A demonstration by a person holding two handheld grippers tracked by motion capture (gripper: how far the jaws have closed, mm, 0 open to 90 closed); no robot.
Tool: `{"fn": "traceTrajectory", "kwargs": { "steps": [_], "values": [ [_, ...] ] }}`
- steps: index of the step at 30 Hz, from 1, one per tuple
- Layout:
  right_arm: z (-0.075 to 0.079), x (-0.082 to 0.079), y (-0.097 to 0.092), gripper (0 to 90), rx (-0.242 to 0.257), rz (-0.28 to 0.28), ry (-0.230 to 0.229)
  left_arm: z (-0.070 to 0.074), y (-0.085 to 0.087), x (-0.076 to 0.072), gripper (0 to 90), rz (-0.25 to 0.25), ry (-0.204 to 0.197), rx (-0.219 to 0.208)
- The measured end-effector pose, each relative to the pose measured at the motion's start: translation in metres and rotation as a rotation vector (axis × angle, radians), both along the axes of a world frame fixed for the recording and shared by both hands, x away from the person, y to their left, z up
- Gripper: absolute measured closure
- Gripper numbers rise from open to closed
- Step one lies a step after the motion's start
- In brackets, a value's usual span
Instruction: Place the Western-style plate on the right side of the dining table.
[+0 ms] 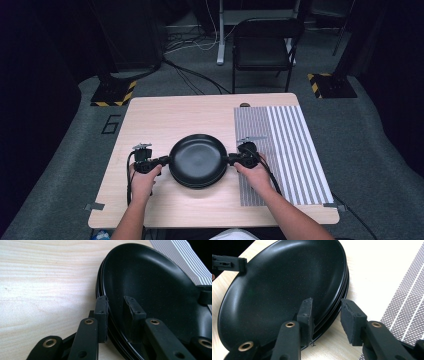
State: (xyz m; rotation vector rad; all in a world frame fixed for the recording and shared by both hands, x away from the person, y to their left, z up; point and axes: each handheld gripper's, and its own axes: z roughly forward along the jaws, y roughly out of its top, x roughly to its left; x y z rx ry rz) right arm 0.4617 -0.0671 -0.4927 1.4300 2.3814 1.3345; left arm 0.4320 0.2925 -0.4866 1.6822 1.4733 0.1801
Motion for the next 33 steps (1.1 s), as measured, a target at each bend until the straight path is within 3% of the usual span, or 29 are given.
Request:
{"fn": "traceTrajectory", "kwargs": {
  "steps": [11,18,21,25,33],
  "values": [
    [-0.003,0.001,0.004,62.1,-0.001,0.012,0.022,0.0,-0.001,0.0,75.4,-0.001,0.006,-0.004],
    [-0.003,0.001,0.003,62.8,0.005,0.009,0.031,-0.001,0.0,0.001,75.4,0.014,0.017,-0.042],
    [-0.003,0.001,0.003,63.9,0.011,0.001,0.042,-0.001,-0.001,0.001,75.4,0.022,0.02,-0.039],
    [-0.002,0.002,0.003,65.7,0.019,-0.007,0.051,0.001,-0.003,0.001,76.3,0.018,0.02,-0.003],
    [-0.003,0.004,0.0,67.9,0.072,-0.046,0.108,0.0,-0.01,0.003,79.8,0.024,0.007,0.025]
  ]
}}
